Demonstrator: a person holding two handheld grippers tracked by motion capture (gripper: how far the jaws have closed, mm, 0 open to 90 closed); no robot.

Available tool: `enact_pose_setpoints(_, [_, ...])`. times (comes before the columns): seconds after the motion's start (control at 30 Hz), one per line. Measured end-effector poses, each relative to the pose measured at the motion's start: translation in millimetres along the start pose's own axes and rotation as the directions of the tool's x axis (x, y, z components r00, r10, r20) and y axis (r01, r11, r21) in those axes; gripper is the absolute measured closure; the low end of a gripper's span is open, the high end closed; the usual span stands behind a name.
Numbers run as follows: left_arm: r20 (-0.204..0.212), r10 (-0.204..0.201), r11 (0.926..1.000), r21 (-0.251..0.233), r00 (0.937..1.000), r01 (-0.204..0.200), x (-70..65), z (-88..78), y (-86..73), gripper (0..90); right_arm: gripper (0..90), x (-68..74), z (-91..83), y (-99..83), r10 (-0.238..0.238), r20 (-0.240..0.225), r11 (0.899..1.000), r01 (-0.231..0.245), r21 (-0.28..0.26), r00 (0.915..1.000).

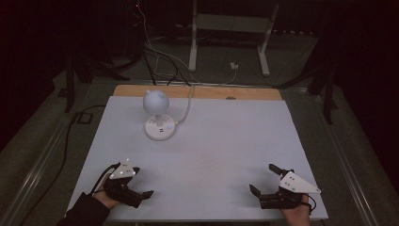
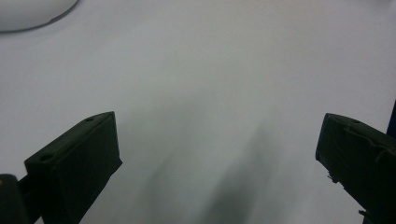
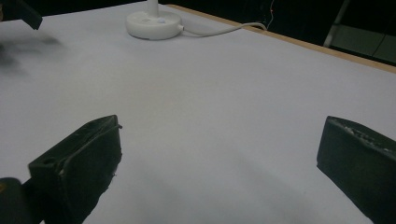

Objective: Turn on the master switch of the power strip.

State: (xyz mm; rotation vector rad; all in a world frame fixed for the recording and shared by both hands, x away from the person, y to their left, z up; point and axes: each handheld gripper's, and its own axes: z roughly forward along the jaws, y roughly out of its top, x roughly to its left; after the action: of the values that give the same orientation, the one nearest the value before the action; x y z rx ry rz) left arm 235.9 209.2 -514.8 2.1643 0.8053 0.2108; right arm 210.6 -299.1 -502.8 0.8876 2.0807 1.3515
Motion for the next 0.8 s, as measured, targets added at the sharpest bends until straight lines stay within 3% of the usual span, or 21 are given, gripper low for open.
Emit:
enact_pose_setpoints(0.13, [-0.008, -0.011, 0.9999, 0.000, 0.9999, 0.011, 1.8, -3.7, -9.0, 0.3, 0.0, -0.3, 0.0, -0.1, -0.001, -0.001, 1.000, 0.001, 0.002, 1.0000])
enact_pose_setpoints(0.33, [-0.028, -0.060, 0.9982, 0.008, 0.9978, 0.060, 1.2, -6.7, -19.1, 0.3, 0.0, -0.8, -0.8, -0.1, -0.002, -0.003, 1.000, 0.002, 0.001, 1.0000])
enact_pose_setpoints(0.5, [-0.047, -0.042, 0.9991, -0.009, 0.9980, 0.041, 0.6, -4.6, -24.1, 0.3, 0.0, -0.6, 0.1, -0.2, -0.005, -0.007, 1.000, 0.005, 0.004, 1.0000])
enact_pose_setpoints(0.67, [-0.057, -0.059, 0.9963, -0.065, 0.9966, 0.055, 4.4, -5.2, -24.1, 0.3, 0.0, -0.6, 1.0, -0.5, -0.006, -0.011, 1.000, 0.007, 0.009, 0.9999])
enact_pose_setpoints(0.8, [-0.057, -0.044, 0.9980, -0.048, 0.9974, 0.042, 2.6, -3.2, -24.3, 0.3, 0.0, -1.0, 1.7, -0.9, -0.003, -0.011, 1.000, 0.003, 0.010, 0.9999])
